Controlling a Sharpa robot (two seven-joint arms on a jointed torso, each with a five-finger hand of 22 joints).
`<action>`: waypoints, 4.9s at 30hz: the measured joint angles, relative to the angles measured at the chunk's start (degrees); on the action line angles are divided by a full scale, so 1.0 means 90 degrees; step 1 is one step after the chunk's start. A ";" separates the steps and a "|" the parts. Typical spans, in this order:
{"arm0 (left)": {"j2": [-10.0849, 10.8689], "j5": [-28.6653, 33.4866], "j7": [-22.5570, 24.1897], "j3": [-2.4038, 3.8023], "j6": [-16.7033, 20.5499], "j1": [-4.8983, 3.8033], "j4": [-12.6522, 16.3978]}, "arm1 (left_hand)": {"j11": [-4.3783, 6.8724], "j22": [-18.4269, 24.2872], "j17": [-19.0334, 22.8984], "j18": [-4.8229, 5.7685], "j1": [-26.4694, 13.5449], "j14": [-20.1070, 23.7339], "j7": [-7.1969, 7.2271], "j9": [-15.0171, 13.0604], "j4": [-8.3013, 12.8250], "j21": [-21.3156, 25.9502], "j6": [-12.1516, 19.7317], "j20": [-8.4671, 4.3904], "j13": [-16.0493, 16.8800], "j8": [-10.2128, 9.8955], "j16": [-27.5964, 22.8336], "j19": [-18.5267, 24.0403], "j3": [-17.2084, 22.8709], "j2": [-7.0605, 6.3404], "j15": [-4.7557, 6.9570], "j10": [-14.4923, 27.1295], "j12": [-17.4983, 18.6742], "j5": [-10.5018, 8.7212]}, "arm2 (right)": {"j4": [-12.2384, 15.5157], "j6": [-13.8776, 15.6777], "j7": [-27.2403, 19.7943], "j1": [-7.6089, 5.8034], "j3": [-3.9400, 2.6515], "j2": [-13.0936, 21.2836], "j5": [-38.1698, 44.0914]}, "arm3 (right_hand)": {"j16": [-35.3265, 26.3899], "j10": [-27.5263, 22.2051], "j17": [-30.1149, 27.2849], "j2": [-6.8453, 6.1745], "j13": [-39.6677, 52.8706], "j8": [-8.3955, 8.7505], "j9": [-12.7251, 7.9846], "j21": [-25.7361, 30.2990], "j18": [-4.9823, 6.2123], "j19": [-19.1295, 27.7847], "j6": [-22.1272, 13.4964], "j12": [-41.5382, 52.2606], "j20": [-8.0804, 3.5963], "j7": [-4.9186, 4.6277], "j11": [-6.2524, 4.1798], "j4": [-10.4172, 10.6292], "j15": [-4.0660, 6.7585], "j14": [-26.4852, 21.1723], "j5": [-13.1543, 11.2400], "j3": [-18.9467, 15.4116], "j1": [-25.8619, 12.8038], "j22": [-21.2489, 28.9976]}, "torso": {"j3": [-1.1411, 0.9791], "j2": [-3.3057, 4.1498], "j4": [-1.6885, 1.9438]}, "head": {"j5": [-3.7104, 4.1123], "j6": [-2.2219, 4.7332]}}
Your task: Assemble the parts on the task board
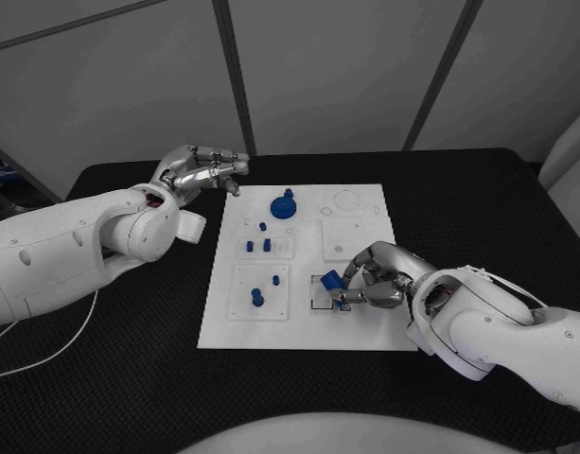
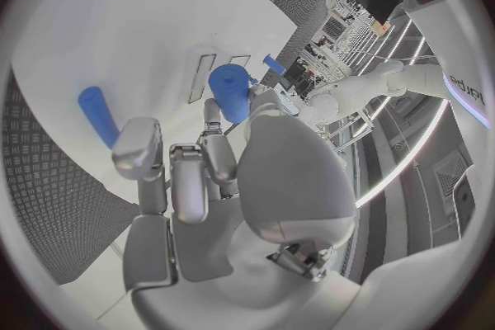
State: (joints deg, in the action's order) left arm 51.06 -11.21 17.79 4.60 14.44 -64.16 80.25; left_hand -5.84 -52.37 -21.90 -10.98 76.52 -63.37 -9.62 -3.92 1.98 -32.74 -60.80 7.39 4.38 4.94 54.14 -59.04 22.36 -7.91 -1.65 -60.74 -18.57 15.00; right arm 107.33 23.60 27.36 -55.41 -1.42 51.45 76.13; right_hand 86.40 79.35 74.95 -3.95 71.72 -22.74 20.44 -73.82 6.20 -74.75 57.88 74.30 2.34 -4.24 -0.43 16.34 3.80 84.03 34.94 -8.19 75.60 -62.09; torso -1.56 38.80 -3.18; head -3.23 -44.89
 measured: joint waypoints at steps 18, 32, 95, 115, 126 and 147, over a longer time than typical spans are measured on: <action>0.0007 0.0000 -0.0001 0.0000 -0.0006 0.0000 0.0015 | 0.0000 -0.0001 0.0000 0.0000 0.0000 0.0000 0.0000 0.0000 0.0000 0.0000 0.0000 0.0000 0.0000 0.0000 0.0000 0.0000 0.0000 0.0000 0.0000 0.0000 0.0000 0.0000 | -0.0262 -0.0365 0.0063 -0.0007 -0.0004 -0.0332 -0.0079 | 0.0000 0.0010 -0.0001 0.0069 0.0049 -0.0141 0.0345 0.0000 0.0000 0.0000 0.0127 -0.0066 0.0000 0.0122 -0.0010 0.0034 0.0000 0.0000 -0.1212 -0.0359 -0.0581 0.0004 | 0.0002 0.0003 -0.0001 | -0.0037 -0.0031; 0.0013 0.0000 -0.0008 0.0000 -0.0011 0.0000 0.0019 | 0.0000 -0.0001 -0.0001 0.0000 0.0000 0.0000 0.0000 0.0000 0.0000 0.0000 0.0000 0.0000 0.0001 0.0000 0.0000 0.0000 0.0000 0.0000 0.0000 0.0000 0.0000 0.0000 | -0.0354 -0.0257 0.0213 -0.0006 -0.0001 -0.0373 -0.0066 | -0.0099 -0.0073 -0.0002 -0.0348 -0.0151 -0.0127 0.0427 0.0172 0.0001 0.0094 0.0024 -0.0345 0.0024 0.0060 0.0025 0.0074 -0.0001 0.0000 -0.2517 -0.0347 -0.1486 0.0278 | -0.0001 0.0001 -0.0007 | -0.0045 -0.0035; 0.0031 0.0001 -0.0026 0.0000 -0.0020 0.0001 0.0008 | -0.0026 0.0007 0.0007 0.0000 0.0000 0.0000 0.0000 0.0000 0.0000 0.0049 0.0000 0.0000 -0.0003 0.0024 0.0000 0.0000 0.0000 0.0000 -0.0001 0.0025 -0.0025 0.0000 | -0.0024 -0.0222 -0.0044 -0.0006 -0.0002 0.0091 0.0210 | -0.0048 0.0075 -0.0005 0.0168 0.0134 -0.0139 0.0555 0.0049 0.0001 0.0012 0.0109 -0.0248 -0.0058 0.0103 -0.0122 -0.0520 0.0092 0.0001 -0.2366 0.0105 0.0050 0.0048 | -0.0008 -0.0002 -0.0010 | -0.0007 -0.0027; 0.0016 0.0001 -0.0026 -0.0001 -0.0019 0.0011 0.0003 | -0.0026 0.0007 0.0006 0.0000 0.0000 0.0000 0.0000 0.0000 0.0000 0.0049 0.0000 0.0000 -0.0003 0.0024 0.0000 0.0000 0.0000 0.0000 -0.0001 0.0025 -0.0025 0.0000 | 0.0193 -0.0012 -0.0457 -0.0086 -0.0031 0.1395 0.0383 | -0.0048 0.0042 -0.0001 0.0232 0.0045 0.0439 0.0182 0.0078 0.0001 0.0036 0.0155 -0.0356 0.0014 0.0005 0.0005 -0.0397 0.0043 0.0001 -0.2215 0.0020 0.0086 0.0052 | -0.0008 -0.0032 -0.0072 | 0.0228 0.0041; 0.0015 0.0001 -0.0025 -0.0001 -0.0020 0.0023 -0.0001 | -0.0026 0.0006 0.0005 0.0000 0.0000 0.0000 0.0000 0.0000 0.0000 0.0049 0.0000 0.0000 -0.0003 0.0023 0.0000 0.0000 0.0000 0.0000 -0.0001 0.0025 -0.0025 0.0000 | 0.0051 -0.0102 -0.0287 -0.0076 -0.0029 0.1269 0.0667 | -0.0048 0.0042 -0.0001 0.0139 0.0046 0.0482 0.0150 0.0078 0.0001 0.0036 0.0328 -0.0400 0.0014 0.0056 0.0004 -0.0246 0.0043 0.0001 -0.2126 -0.0067 -0.0082 0.0029 | -0.0004 -0.0038 -0.0062 | 0.0262 0.0038; 0.0028 0.0001 -0.0028 0.0000 -0.0027 0.0043 0.0001 | -0.0004 0.0016 0.0013 0.0000 0.0000 0.0022 0.0000 0.0000 0.0000 0.0049 0.0000 0.0000 -0.0002 0.0023 0.0000 0.0000 0.0000 0.0000 -0.0023 0.0047 -0.0025 0.0000 | -0.0072 -0.0562 0.0445 -0.0015 -0.0026 0.1175 0.1562 | -0.0048 0.0042 -0.0002 0.0106 0.0039 0.0500 0.0141 0.0078 0.0001 0.0036 0.0438 -0.0443 0.0013 0.0086 0.0004 -0.0128 0.0044 0.0001 -0.1773 -0.0185 -0.0125 0.0027 | -0.0008 -0.0035 -0.0072 | 0.0289 -0.0001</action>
State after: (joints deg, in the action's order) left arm 51.31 -11.20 17.54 4.60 14.19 -63.77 80.26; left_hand -5.88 -52.22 -21.79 -10.98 76.52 -63.17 -9.62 -3.92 1.98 -32.30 -60.80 7.39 4.36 5.15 54.14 -59.04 22.36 -7.91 -1.85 -60.32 -18.79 15.00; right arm 106.68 18.54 31.36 -55.55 -1.65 62.02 90.19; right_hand 85.96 79.73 74.92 -3.00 72.07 -18.24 21.71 -73.12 6.21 -74.43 61.82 70.31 2.46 -3.47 -0.40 15.19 4.20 84.04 18.98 -9.85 74.48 -61.85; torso -1.63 38.49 -3.83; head -0.63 -44.90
